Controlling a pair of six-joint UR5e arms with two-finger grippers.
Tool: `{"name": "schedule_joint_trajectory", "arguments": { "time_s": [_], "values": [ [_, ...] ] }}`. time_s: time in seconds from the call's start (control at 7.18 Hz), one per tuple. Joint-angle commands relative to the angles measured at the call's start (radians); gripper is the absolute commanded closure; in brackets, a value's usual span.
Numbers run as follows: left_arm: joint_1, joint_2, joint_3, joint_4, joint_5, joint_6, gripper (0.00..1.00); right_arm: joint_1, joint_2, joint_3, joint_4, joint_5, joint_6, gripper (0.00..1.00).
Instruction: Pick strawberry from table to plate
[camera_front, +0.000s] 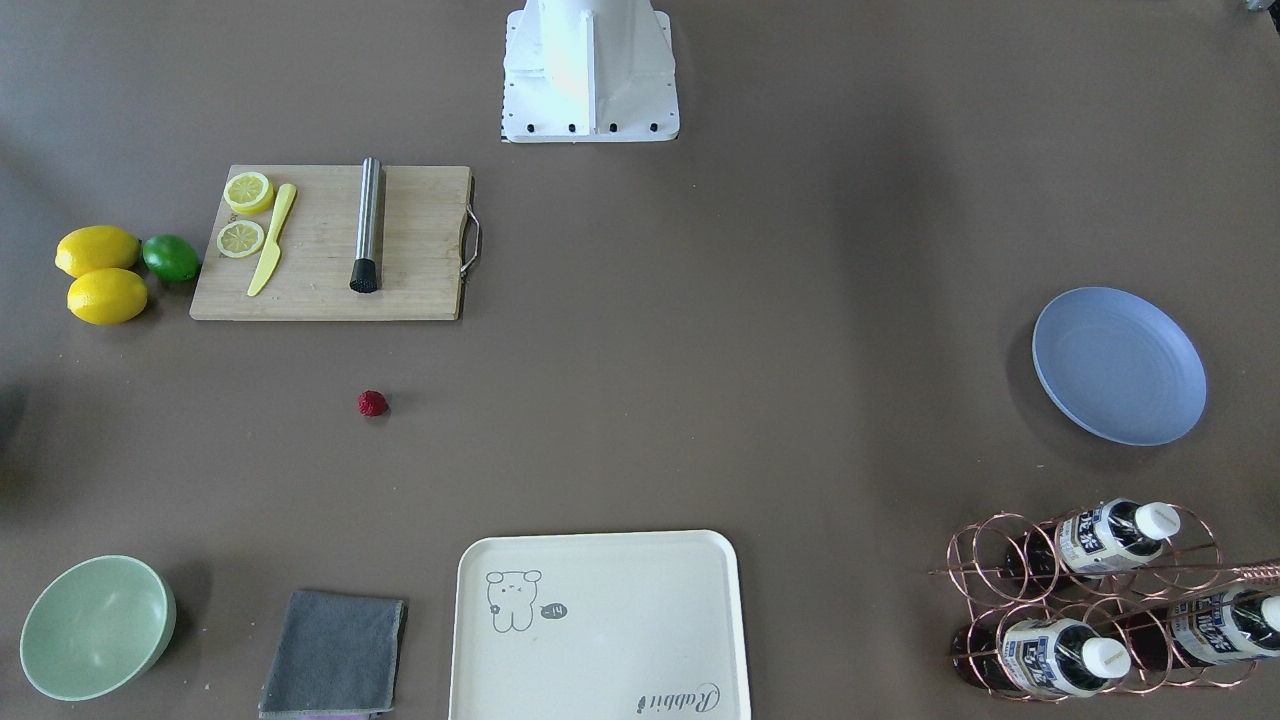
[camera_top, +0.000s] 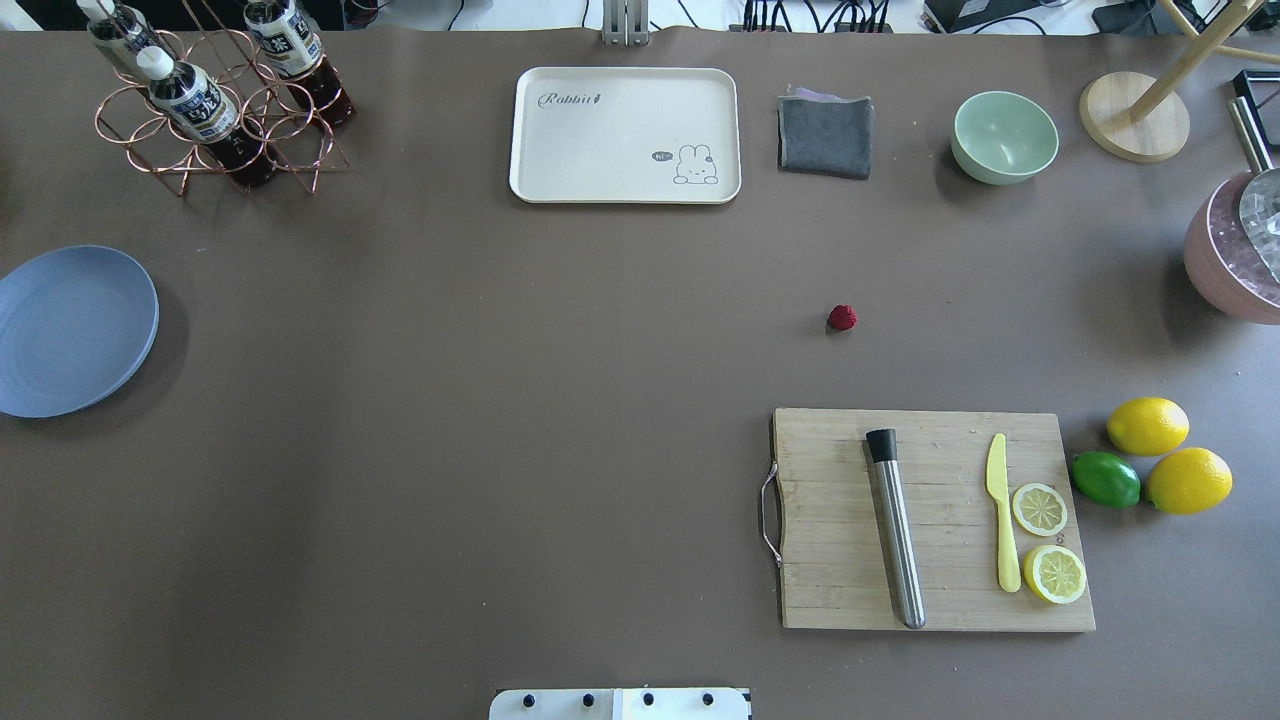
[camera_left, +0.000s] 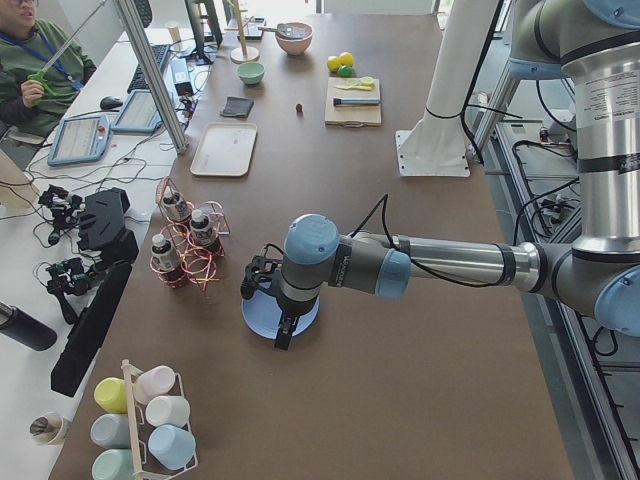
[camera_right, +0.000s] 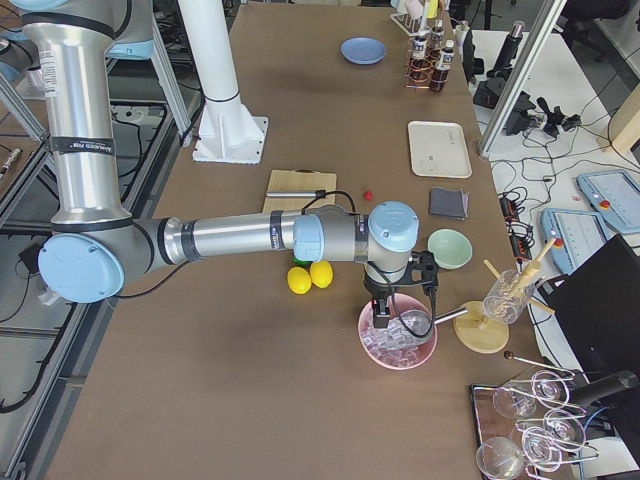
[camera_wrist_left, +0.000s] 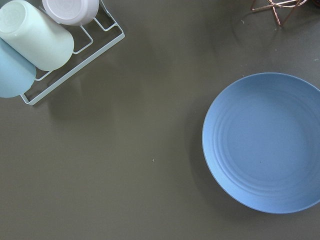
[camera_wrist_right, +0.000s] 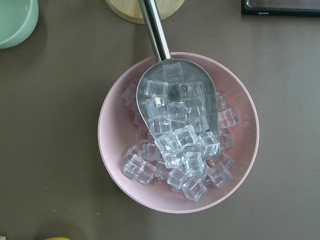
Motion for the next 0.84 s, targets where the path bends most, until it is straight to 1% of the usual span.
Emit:
{"name": "schedule_joint_trajectory", "arguments": {
  "time_s": [0.0, 0.28, 0.7],
  "values": [
    [-0.001, 0.009, -0.011, -0.002, -0.001, 0.0, 0.02, 0.001, -0.001, 0.004, 0.0, 0.0, 0.0, 0.0],
    [-0.004, 0.012, -0.009, 0.0, -0.021, -0.006, 0.02, 0.001, -0.001, 0.006, 0.0, 0.001, 0.0, 0.0],
    [-0.007, 0.012, 0.002, 0.0, -0.02, -0.006, 0.02, 0.001, -0.001, 0.007, 0.0, 0.001, 0.0, 0.0]
  ]
}}
